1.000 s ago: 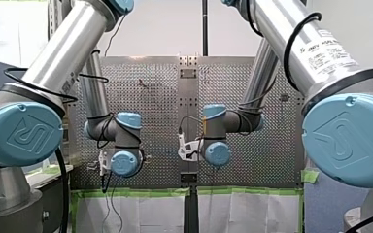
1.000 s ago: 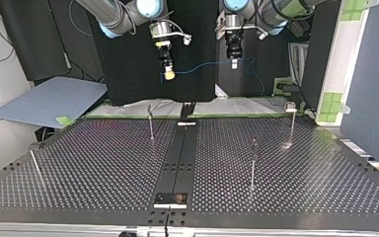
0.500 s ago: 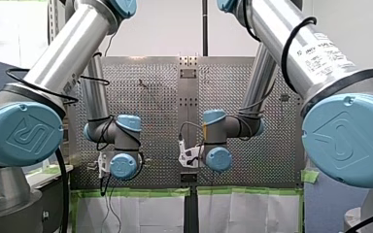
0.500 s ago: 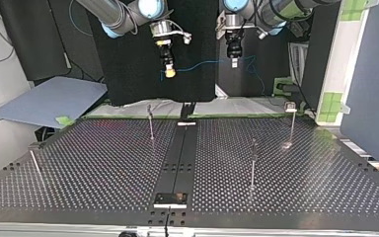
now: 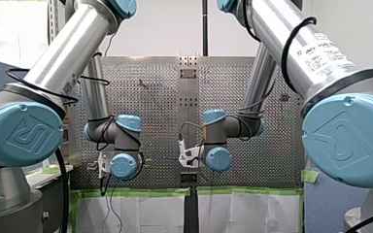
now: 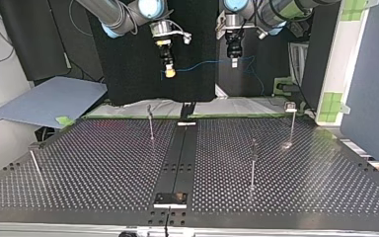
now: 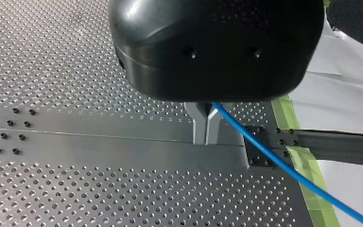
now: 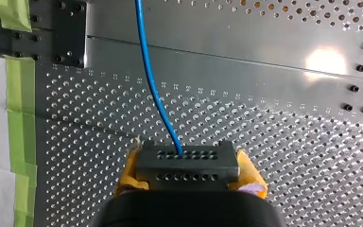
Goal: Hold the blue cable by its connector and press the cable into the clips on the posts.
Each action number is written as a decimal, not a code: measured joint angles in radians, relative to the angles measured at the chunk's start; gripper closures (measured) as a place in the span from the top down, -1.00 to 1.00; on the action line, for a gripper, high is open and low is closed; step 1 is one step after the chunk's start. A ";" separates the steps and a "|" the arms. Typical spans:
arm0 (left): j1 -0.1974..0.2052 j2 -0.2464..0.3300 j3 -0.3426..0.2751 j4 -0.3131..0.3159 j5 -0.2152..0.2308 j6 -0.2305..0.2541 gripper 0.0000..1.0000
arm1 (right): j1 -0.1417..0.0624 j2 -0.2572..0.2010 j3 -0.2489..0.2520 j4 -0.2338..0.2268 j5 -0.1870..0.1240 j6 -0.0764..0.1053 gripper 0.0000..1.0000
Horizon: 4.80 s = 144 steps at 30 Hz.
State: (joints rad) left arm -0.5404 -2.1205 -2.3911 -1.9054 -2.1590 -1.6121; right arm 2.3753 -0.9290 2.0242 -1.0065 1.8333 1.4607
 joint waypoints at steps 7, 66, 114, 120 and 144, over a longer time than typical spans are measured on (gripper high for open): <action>0.002 -0.002 0.000 0.002 -0.002 0.002 -1.00 | 0.000 0.000 0.000 0.000 0.000 0.000 -1.00; 0.112 0.511 0.065 -0.474 0.021 0.119 -1.00 | 0.024 -0.329 -0.171 0.264 -0.230 0.144 -1.00; 0.242 0.589 0.228 -0.563 0.113 -0.029 -1.00 | 0.030 -0.306 -0.352 0.400 -0.229 0.240 -1.00; 0.252 0.589 0.262 -0.585 0.119 -0.039 -1.00 | 0.028 -0.289 -0.375 0.412 -0.228 0.244 -1.00; 0.298 0.578 0.334 -0.625 0.180 -0.060 -1.00 | -0.004 -0.234 -0.465 0.439 -0.237 0.288 -1.00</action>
State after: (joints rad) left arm -0.2425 -1.5425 -2.0573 -2.5305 -1.9793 -1.6725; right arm 2.3709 -1.1629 1.5595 -0.5678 1.5967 1.7490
